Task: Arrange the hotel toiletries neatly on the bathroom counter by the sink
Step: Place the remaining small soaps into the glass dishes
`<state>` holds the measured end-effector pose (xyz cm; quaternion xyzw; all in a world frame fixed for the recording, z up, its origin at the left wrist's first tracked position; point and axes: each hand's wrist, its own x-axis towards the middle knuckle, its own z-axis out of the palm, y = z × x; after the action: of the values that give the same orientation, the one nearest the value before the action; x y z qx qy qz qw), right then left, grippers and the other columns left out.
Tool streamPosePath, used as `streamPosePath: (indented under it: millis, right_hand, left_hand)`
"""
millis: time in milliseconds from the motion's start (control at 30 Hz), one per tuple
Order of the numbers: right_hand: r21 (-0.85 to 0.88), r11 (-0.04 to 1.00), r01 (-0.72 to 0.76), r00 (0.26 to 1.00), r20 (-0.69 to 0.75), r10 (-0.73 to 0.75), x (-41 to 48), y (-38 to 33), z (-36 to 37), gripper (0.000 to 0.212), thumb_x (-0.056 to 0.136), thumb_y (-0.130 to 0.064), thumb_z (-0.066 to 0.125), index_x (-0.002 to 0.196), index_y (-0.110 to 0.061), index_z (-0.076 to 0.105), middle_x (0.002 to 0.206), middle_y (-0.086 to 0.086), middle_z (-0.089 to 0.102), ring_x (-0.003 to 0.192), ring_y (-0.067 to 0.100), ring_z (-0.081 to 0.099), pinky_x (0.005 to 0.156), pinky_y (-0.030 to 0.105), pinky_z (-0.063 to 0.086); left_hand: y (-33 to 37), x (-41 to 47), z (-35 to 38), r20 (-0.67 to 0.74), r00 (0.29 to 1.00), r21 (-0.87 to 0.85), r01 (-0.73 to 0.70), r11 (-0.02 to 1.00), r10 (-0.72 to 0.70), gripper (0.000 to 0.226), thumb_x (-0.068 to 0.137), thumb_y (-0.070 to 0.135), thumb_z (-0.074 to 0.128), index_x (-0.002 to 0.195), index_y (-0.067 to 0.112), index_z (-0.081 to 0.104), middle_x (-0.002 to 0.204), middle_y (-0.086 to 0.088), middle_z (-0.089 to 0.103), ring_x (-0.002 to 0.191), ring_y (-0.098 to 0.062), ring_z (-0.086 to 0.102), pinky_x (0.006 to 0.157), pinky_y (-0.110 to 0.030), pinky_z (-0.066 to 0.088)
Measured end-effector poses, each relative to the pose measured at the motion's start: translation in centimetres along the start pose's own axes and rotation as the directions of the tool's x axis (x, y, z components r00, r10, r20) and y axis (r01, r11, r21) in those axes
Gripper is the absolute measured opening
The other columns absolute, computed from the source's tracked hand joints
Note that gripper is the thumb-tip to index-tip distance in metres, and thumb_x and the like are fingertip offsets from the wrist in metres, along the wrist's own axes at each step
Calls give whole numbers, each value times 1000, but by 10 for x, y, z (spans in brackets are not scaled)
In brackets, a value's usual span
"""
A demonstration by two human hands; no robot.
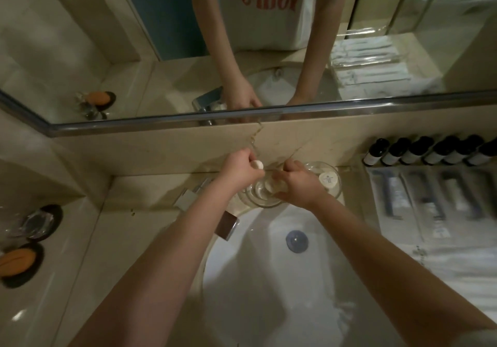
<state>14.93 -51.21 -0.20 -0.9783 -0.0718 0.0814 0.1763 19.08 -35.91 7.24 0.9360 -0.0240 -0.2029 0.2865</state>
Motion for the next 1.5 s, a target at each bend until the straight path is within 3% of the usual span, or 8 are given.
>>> streamPosePath:
  millis: [100,233,433,533,767,1100,1233,1500]
  right_hand:
    - [-22,1000,0,1000,6,0,3,4,1,48,76,-31,69,120,-14,59,122,12,50,118,30,45,88,37,45]
    - [-13,1000,-10,1000,7,10,5,8,1,43,75,-28,68,114,-11,62,121,12,50,118,29,44,86,38,46]
    - [118,992,-33,998,-46,38,4,9,-1,45,72,-19,69,115,-9,63,122,12,51,119,29,44,86,38,49]
    - [137,990,-39,998,-38,45,4,8,0,44,72,-24,70,114,-14,64,120,10,52,118,28,44,87,37,47]
    - [98,995,2,999,-38,2,9,-10,7,49,65,-37,77,105,-9,68,106,19,57,105,37,53,83,43,46]
    - [-98,995,23,991,135,-10,17,-9,-13,48,80,-28,60,128,-26,54,128,6,47,126,26,37,95,36,38]
    - [-55,997,63,986,158,-54,19,-6,-20,42,83,-26,55,125,-24,57,127,4,52,123,25,39,94,33,39]
    - [18,999,35,995,93,-37,16,3,-28,47,75,-21,64,122,-22,59,124,5,55,120,28,43,94,35,43]
  left_hand:
    - [-3,15,12,78,994,-74,78,994,-72,30,75,10,70,104,11,61,101,-7,60,90,-22,56,79,-31,47]
    - [-12,26,28,117,988,-17,108,994,-105,38,75,6,72,111,7,60,99,-6,56,93,-23,56,77,-28,44]
    - [-16,30,43,114,993,184,-6,983,-15,43,79,5,64,119,11,50,120,-13,57,107,-29,56,81,-28,42]
    - [-20,29,43,144,990,298,-46,954,3,51,81,5,60,129,12,43,124,-14,54,113,-32,53,92,-36,45]
    - [-18,31,28,165,984,465,-134,875,63,63,77,12,66,135,16,42,139,-12,42,129,-30,43,103,-34,39]
    - [-20,34,30,293,954,627,-239,742,61,50,80,17,66,128,15,51,136,-11,43,125,-30,46,101,-38,45]
    - [-19,36,36,293,953,609,-249,753,78,41,82,27,67,117,9,56,127,-14,51,113,-30,54,91,-35,48]
    - [-13,37,32,204,976,610,-188,770,76,53,87,46,57,127,12,48,129,-14,53,117,-30,53,85,-36,46]
